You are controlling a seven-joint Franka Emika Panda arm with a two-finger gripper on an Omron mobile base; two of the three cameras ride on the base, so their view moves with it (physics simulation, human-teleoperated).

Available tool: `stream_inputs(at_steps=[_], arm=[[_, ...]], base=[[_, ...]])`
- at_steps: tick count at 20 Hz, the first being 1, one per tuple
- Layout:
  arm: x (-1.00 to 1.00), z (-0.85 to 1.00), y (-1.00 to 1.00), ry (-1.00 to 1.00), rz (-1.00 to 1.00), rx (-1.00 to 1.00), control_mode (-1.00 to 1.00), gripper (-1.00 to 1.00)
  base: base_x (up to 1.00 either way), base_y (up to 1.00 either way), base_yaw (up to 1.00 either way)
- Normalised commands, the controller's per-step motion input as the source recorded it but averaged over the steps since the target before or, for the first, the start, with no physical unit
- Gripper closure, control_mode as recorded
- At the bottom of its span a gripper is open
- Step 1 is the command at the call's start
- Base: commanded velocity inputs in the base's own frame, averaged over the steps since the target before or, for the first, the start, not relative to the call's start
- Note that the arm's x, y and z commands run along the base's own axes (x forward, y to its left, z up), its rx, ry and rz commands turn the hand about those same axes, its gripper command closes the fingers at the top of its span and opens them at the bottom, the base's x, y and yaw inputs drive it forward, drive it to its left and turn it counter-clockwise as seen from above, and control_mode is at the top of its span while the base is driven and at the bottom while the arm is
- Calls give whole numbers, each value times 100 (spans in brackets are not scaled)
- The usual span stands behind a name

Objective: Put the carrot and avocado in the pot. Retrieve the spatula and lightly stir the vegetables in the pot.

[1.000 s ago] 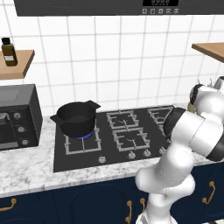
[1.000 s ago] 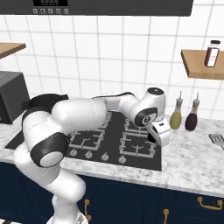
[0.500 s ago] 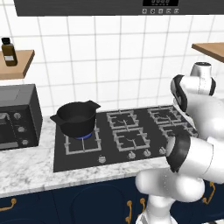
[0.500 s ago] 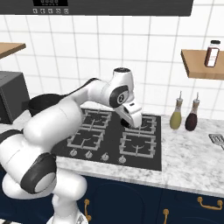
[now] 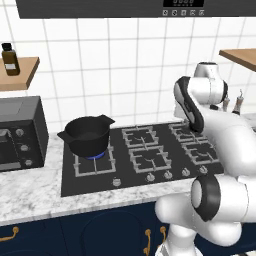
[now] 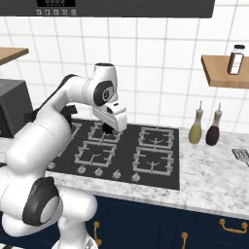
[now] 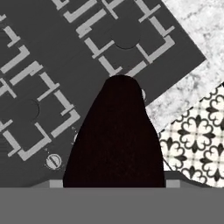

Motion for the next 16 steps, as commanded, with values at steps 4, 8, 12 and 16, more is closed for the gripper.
stream_inputs(at_steps=[4,8,12,16], arm=[[-18,4,100,20,20,3,-100,100],[-3,0,100,17,26,3,-100,100],[1,0,100,9,26,2,-100,100],[26,0,100,0,25,0,-100,100]], base=[[0,0,0],[0,0,0],[0,0,0],[0,0,0]])
